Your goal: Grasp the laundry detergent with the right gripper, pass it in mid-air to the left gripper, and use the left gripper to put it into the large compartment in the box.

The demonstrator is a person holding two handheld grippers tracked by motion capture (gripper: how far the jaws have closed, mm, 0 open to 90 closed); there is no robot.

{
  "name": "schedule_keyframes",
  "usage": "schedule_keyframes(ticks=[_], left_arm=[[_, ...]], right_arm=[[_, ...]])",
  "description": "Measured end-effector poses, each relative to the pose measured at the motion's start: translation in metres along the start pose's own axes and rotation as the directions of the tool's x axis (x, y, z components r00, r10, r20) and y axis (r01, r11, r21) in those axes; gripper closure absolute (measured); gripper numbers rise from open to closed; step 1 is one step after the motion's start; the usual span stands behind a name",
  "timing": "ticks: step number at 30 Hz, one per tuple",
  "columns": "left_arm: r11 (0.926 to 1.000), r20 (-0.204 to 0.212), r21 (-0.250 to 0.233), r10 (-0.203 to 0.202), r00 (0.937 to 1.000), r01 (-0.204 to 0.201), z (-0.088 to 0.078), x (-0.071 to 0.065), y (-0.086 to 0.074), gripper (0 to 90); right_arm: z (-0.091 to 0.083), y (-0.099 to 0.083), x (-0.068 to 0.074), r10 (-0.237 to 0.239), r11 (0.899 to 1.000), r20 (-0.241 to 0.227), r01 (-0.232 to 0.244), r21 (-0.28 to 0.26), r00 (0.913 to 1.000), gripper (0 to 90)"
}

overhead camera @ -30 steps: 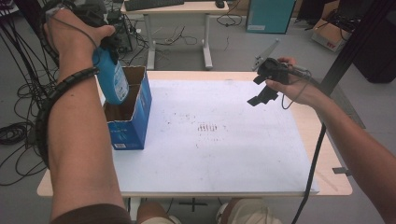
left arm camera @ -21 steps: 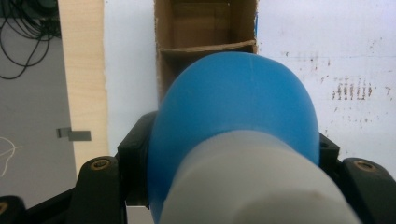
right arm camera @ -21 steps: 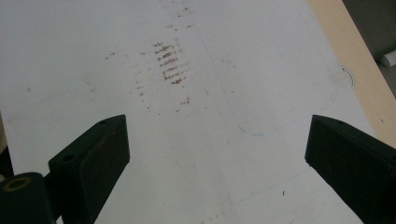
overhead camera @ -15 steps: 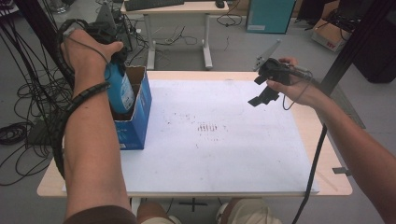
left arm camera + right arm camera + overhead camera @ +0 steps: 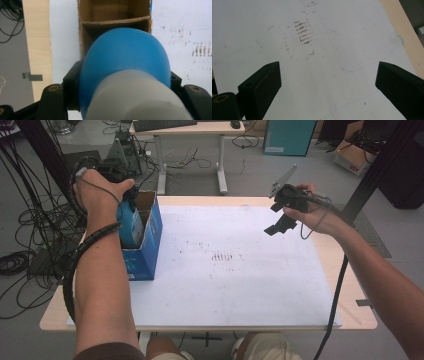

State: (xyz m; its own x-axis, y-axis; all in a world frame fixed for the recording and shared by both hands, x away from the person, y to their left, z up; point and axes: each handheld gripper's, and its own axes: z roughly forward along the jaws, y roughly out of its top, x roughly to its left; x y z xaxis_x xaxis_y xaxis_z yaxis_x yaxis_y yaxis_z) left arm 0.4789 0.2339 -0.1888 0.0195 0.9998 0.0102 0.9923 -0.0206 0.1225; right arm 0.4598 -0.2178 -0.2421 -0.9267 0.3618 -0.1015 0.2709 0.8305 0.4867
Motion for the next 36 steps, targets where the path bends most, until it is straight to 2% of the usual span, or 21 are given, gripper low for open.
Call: schedule_keyframes(ticks=[15,19,20,23,27,31,32,36], left_arm=[[0.9998,0.018,0.015,-0.010,0.9998,0.010,0.040,0.001,-0.004,37.0],[0.9998,0.019,0.020,-0.008,0.9998,0.008,0.048,0.002,-0.006,37.0],[0.9997,0.020,0.023,-0.009,0.9998,0.008,0.050,0.002,-0.006,37.0],[0.9996,0.023,0.026,-0.009,0.9997,0.009,0.057,0.002,-0.007,37.0],[0.9993,0.019,0.038,0.001,0.9998,-0.001,0.066,0.001,-0.008,37.0],[0.9989,0.019,0.046,0.006,0.9998,-0.007,0.073,0.000,-0.009,37.0],[0.9988,0.022,0.048,0.006,0.9997,-0.008,0.074,0.000,-0.009,37.0],[0.9985,0.024,0.054,0.010,0.9997,-0.011,0.078,0.000,-0.010,37.0]], right_arm=[[0.003,-0.001,0.000,0.003,1.000,0.001,-0.004,0.017,1.0000,6.8],[0.003,0.000,0.000,-0.010,1.000,-0.002,0.010,0.022,0.9999,6.8],[0.004,0.000,0.001,0.004,1.000,0.004,-0.004,0.016,1.0000,6.8],[0.004,0.001,0.000,-0.014,1.000,-0.002,0.014,0.023,0.9999,6.8],[0.006,0.002,0.002,-0.004,1.000,0.000,0.004,0.024,1.0000,6.8],[0.007,0.002,0.001,-0.014,0.999,-0.001,0.014,0.030,0.9999,6.8],[0.007,0.002,0.002,-0.001,1.000,0.001,0.001,0.028,1.0000,6.8],[0.007,0.001,0.002,0.002,1.000,0.001,-0.002,0.026,1.0000,6.8]])
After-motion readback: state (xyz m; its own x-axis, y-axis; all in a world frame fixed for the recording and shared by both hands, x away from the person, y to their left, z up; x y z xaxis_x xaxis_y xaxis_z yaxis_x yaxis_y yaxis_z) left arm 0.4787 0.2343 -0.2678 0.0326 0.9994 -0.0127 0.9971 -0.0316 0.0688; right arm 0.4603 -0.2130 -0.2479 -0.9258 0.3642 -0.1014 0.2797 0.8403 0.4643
